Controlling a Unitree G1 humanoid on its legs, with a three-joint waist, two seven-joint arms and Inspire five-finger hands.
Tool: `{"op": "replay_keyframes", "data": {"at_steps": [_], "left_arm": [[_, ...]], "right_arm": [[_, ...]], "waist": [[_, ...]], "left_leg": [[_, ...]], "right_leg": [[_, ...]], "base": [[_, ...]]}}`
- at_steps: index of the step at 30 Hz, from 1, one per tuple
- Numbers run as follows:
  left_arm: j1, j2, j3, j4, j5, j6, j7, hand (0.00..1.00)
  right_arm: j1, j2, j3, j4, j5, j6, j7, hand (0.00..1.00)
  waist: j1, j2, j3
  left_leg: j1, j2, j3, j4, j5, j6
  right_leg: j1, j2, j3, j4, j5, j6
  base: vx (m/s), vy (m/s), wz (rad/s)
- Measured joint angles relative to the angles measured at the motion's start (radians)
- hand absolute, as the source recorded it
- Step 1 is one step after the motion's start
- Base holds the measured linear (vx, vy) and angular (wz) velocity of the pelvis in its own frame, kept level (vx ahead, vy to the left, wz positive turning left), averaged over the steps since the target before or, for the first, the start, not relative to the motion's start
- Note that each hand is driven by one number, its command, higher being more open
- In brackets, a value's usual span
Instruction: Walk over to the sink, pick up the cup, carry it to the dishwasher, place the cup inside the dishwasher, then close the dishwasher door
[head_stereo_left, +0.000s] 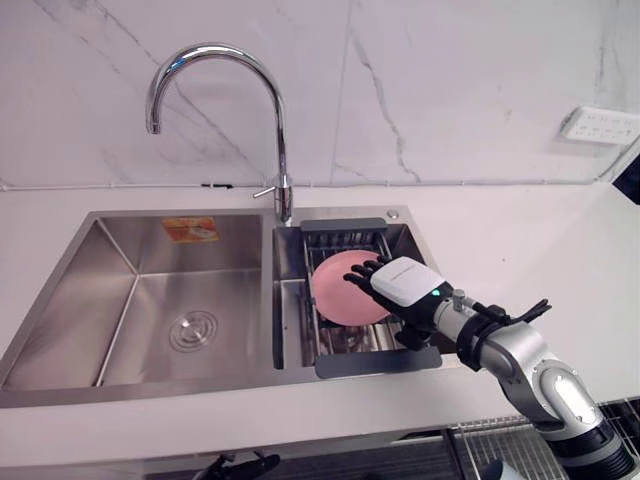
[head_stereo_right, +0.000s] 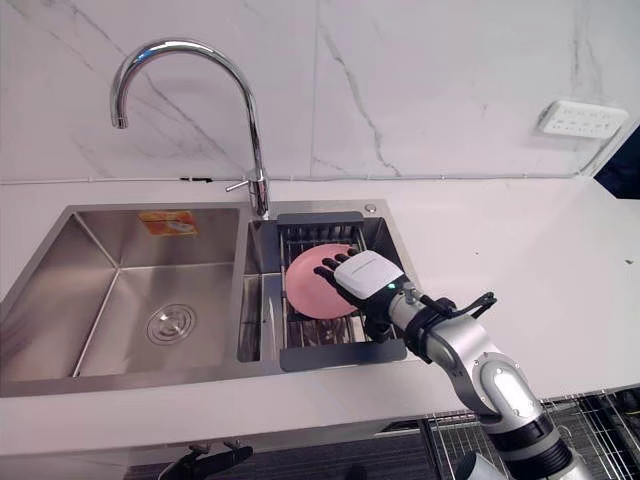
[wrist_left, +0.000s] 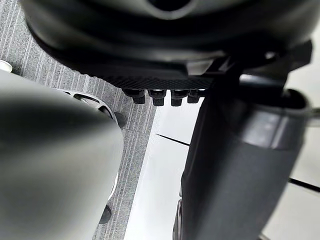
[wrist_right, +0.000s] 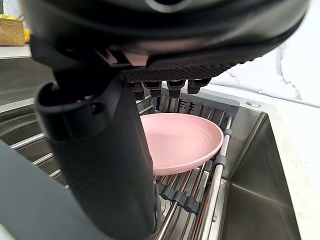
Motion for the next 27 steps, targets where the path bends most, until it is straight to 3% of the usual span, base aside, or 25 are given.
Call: {"op": "replay_keyframes", "data": {"at_steps": [11, 27], "left_arm": [[-0.004, -0.002, -0.011, 0.005, 0.001, -0.003, 0.000, 1.00], [-0.007, -0.002, -0.009, 0.006, 0.012, -0.022, -0.002, 1.00]], "right_arm": [[-0.003, 0.002, 0.000, 0.103, -0.030, -0.020, -0.090, 1.00], [-0.051, 0.002, 0.004, 0.184, -0.029, -0.038, -0.123, 1.00]], "waist": [[0.013, 0.013, -0.008], [0.038, 0.013, -0.008]], "left_leg": [[-0.011, 0.000, -0.024, 0.004, 0.004, 0.002], [-0.013, 0.000, -0.037, 0.004, 0.009, 0.003]], "right_leg": [[0.003, 0.000, -0.007, -0.001, 0.000, 0.000], [0.008, 0.000, -0.012, -0.001, 0.001, -0.001]], "base": [[-0.01, 0.016, 0.05], [-0.02, 0.038, 0.02]]}}
